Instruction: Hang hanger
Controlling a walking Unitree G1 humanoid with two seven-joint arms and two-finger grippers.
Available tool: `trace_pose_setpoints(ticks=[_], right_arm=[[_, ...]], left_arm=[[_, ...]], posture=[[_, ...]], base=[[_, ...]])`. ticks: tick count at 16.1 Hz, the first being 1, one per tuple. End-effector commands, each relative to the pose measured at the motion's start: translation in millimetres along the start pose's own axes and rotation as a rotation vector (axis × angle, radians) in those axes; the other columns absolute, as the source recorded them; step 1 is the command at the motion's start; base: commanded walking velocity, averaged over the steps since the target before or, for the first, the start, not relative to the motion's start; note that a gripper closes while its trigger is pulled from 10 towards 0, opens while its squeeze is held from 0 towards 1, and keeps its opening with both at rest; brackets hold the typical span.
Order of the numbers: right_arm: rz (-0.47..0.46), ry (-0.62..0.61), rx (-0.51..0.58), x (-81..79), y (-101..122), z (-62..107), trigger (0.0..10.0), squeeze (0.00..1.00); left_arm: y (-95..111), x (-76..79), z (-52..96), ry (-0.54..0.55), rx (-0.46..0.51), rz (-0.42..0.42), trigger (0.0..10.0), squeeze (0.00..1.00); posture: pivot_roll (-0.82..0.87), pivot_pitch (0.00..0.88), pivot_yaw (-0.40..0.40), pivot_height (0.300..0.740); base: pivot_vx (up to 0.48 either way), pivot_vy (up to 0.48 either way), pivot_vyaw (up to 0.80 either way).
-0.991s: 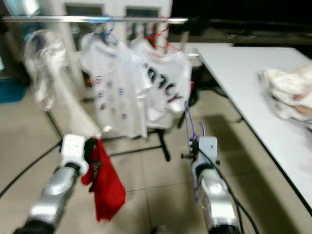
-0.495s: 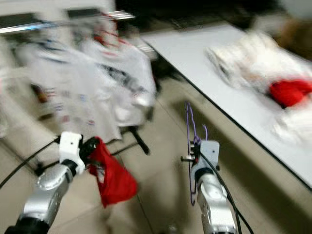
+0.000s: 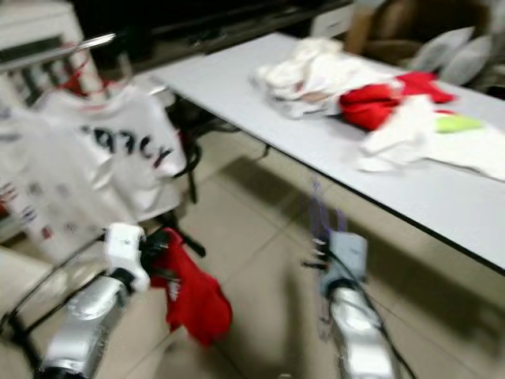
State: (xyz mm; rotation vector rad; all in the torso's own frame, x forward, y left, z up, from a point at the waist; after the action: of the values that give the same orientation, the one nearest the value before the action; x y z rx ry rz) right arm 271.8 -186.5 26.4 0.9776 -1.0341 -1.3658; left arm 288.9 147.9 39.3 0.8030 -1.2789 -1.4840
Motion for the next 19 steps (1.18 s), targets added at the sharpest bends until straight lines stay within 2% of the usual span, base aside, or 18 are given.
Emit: trace_pose_setpoints(ticks=[1,4,8,14,19], right_arm=[[-0.002,0.014,0.025,-4.9,7.6,2.2,10.0,0.0],[-0.002,0.003,0.03,-3.7,5.9,11.2,10.0,0.0],[0.012,0.01,0.031,-2.9,7.3,16.6,10.0,0.0],[0.036,0.046,0.02,-6.8,7.5,23.1,10.0,0.0],[0.086,0.085,0.022,-11.2,19.2,12.4,10.0,0.0]], left_arm=[[6.7,-4.2,2.5,0.001,0.016,-0.019,10.0,0.0],[4.4,0.4,5.3,-0.02,0.014,-0.026,10.0,0.0],[8.2,1.4,4.5,0.008,0.032,-0.009,10.0,0.0],[7.2,3.5,11.1,0.022,0.027,-0.01,10.0,0.0],[20.7,-5.5,8.9,0.065,0.064,-0.011,10.0,0.0]], posture=[[-0.19,0.0,0.064,0.74],[-0.23,0.0,0.097,0.74],[-0.22,0.0,0.086,0.74],[-0.22,0.0,0.069,0.74],[-0.19,0.0,0.019,0.74]], base=[[0.0,0.0,-0.8],[0.0,0.0,-0.8],[0.0,0.0,-0.8],[0.0,0.0,-0.8],[0.0,0.0,-0.8]])
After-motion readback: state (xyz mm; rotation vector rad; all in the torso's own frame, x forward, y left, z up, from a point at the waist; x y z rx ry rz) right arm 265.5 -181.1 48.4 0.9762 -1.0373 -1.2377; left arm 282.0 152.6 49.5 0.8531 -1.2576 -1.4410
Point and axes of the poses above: a point about 5 cm out from each wrist's last joint towards the gripper, its own z axis pointing back from the gripper into the wrist, its own y axis along the axis of the wrist's last joint, x = y × z, the point moved 3 cm from there along -z, pointing out of the wrist towards the gripper, and after that the axes turned 3 degrees about z, right-handed, at the moved point
